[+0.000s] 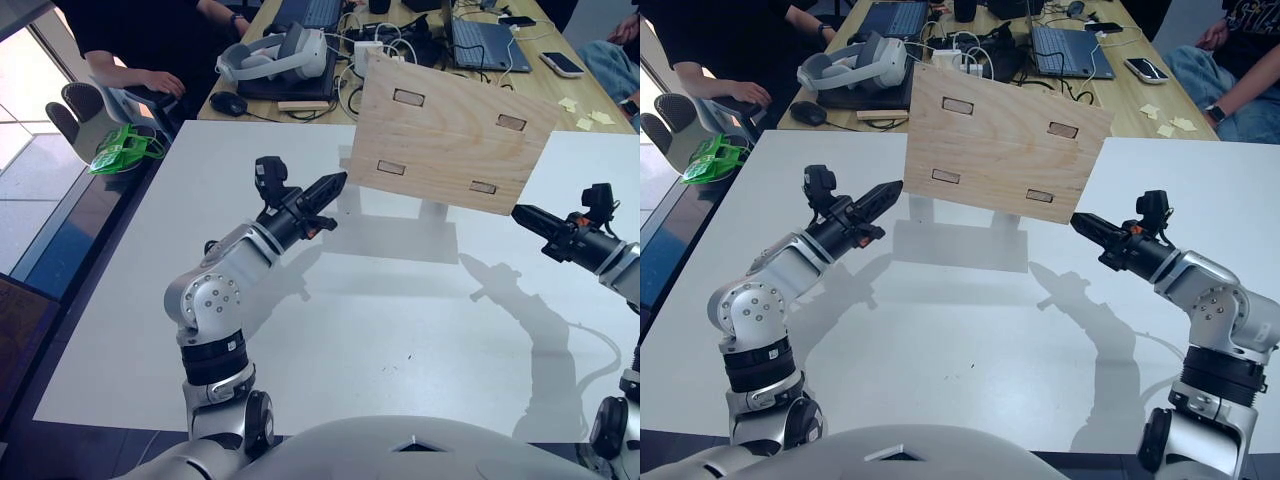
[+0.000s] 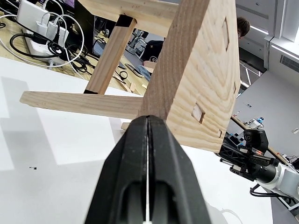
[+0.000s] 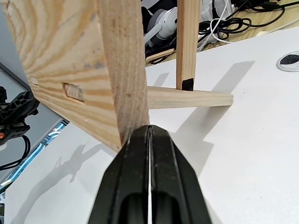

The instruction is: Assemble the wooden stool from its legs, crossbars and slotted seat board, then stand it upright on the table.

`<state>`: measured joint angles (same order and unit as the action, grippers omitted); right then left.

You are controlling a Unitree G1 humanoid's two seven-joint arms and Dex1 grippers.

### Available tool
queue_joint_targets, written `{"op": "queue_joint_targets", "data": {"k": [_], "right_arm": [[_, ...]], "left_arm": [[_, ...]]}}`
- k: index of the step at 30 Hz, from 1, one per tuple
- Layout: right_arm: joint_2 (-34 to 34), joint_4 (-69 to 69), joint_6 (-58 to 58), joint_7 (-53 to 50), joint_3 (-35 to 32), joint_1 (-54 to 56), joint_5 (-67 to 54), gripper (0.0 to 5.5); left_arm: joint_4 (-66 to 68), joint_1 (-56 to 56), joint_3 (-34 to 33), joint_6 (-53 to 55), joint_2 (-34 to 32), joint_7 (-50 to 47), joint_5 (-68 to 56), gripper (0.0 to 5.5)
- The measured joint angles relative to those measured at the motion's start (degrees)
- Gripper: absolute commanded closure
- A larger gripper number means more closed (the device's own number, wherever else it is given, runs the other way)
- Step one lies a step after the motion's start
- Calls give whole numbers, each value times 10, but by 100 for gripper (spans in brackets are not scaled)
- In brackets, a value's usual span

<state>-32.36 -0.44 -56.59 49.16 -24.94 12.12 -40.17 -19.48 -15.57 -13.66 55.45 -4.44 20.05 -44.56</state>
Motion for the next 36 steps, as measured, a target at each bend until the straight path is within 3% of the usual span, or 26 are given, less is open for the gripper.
{"op": "queue_joint_targets", "data": {"k": [13,28,36], "right_arm": [[12,-15,-12,-26,-33,43,-49,550],[27,-20,-12,-54,-41,67,-111,550],[55,-3,60,-76,-32,60,-91,550]], "left_arm": [[4,6,-9,-9,-1,-6,-1,547],[17,-17,-47,-46,16,-49,-93,547],[44,-21,23,-120,6,-60,0,547]]}}
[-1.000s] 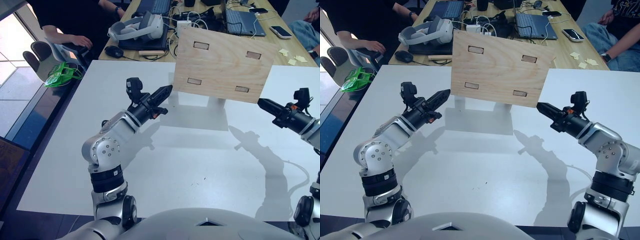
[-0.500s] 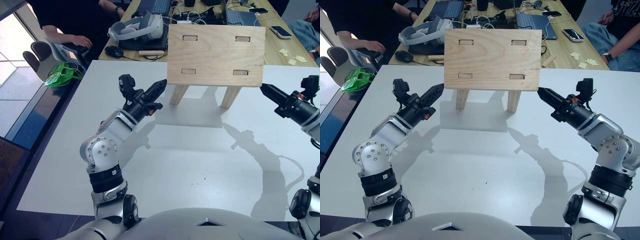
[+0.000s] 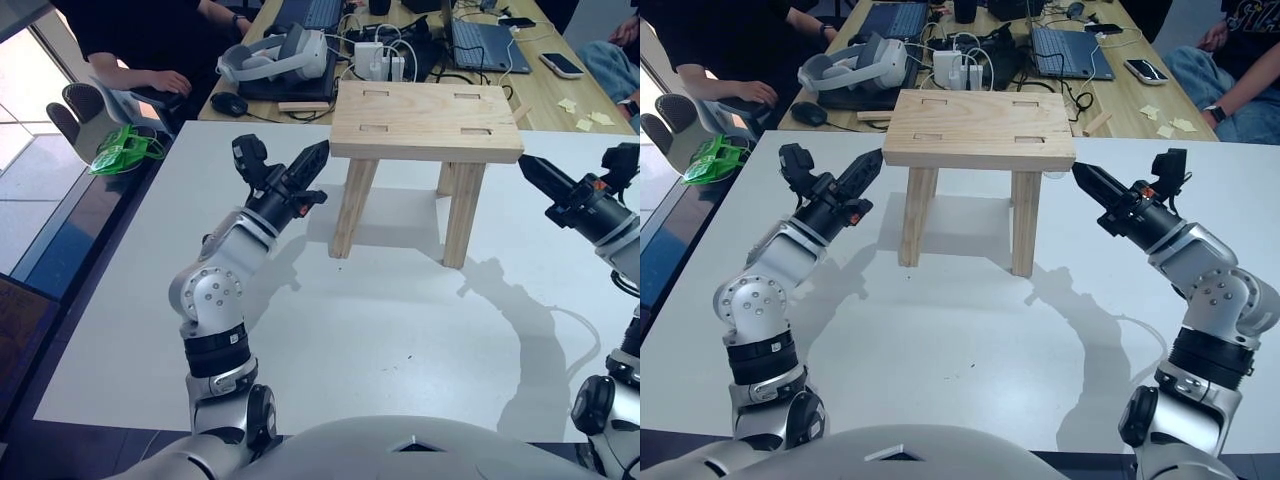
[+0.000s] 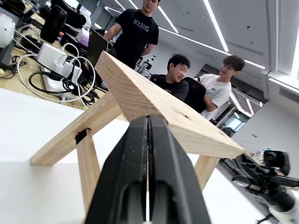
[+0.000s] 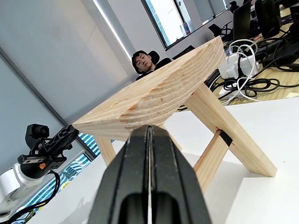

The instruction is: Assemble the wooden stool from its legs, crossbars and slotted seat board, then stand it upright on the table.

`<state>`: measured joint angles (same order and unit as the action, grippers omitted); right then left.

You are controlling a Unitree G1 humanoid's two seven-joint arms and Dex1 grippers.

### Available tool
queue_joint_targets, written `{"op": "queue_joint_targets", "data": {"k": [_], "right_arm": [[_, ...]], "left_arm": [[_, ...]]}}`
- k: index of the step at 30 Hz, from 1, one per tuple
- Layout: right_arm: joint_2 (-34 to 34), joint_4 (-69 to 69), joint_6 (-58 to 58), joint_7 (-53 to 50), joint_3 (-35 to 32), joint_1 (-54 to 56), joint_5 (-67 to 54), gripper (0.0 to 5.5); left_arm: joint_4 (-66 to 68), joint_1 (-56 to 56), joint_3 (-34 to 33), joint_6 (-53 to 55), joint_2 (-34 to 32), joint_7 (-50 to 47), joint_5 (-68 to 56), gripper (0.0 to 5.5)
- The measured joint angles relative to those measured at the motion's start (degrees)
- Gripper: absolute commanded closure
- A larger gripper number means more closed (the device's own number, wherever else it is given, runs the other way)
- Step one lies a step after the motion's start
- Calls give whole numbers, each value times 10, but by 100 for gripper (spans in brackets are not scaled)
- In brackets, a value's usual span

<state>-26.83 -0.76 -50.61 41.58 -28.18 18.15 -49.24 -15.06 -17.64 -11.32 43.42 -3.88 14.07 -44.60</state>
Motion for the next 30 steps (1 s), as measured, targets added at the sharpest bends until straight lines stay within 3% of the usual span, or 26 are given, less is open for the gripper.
{"op": "queue_joint_targets", "data": {"k": [3,9,12,15,20,30], "right_arm": [[35,44,67,-44,15,-8,48,550],[70,164,213,-207,13,-26,182,550],[88,159,244,-244,68,-30,243,550],[96,147,279,-246,105,-42,282,550],[85,119,338,-236,127,-44,312,550],[85,119,400,-234,155,-43,350,550]], "left_arm": [[55,6,35,-29,27,-43,59,547],[151,7,-3,-114,35,-178,177,547],[167,6,38,-139,30,-179,237,547],[173,12,74,-192,27,-171,289,547],[177,17,68,-269,39,-172,306,547],[189,6,80,-305,50,-174,348,547]]}}
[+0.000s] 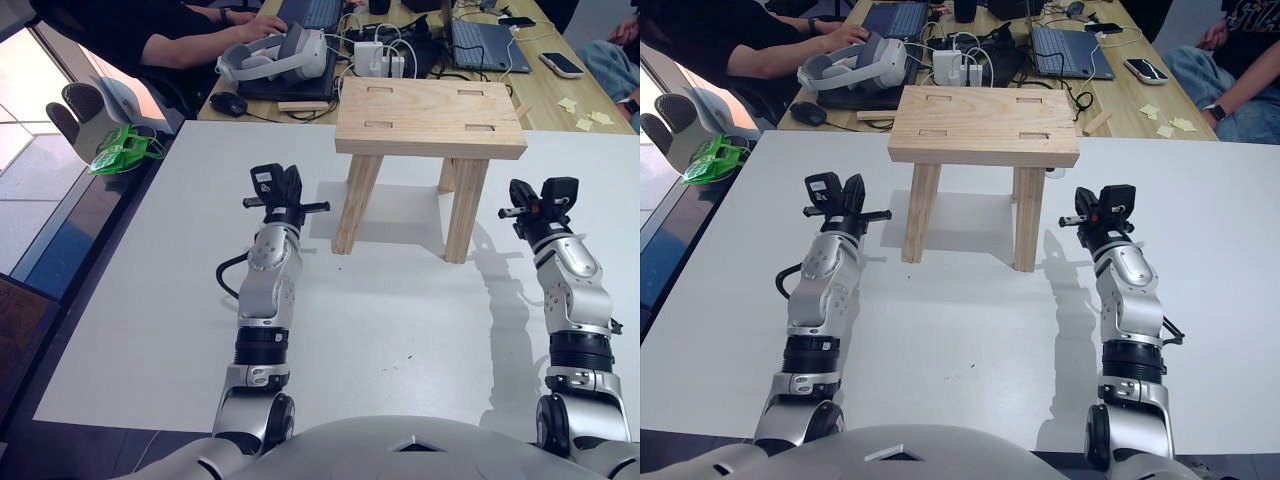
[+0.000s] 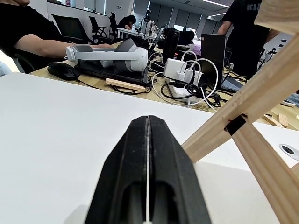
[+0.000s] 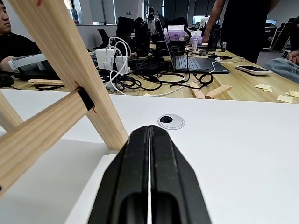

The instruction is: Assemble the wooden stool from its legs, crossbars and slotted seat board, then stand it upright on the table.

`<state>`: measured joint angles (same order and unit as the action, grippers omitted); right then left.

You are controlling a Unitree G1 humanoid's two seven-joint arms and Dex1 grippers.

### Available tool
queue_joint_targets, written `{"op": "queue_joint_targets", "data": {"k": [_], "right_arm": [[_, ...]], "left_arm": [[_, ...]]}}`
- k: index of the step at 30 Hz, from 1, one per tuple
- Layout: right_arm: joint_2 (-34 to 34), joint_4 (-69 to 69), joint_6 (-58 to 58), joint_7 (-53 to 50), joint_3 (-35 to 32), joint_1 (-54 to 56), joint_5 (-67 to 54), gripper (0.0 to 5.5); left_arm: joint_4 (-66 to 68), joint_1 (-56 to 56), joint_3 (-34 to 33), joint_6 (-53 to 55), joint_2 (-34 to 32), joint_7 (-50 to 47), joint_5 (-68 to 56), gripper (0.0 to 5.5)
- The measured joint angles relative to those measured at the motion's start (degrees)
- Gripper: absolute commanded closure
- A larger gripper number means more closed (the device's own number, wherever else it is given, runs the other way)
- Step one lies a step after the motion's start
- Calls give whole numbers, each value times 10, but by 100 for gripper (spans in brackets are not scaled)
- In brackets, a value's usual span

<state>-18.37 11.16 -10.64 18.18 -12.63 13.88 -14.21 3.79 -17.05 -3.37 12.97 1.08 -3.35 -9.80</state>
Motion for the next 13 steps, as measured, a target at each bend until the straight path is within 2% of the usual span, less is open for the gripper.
{"op": "queue_joint_targets", "data": {"k": [13], "right_arm": [[-2,60,16,11,14,46,17,550]], "left_arm": [[27,-16,-21,-15,13,7,-5,547]]}}
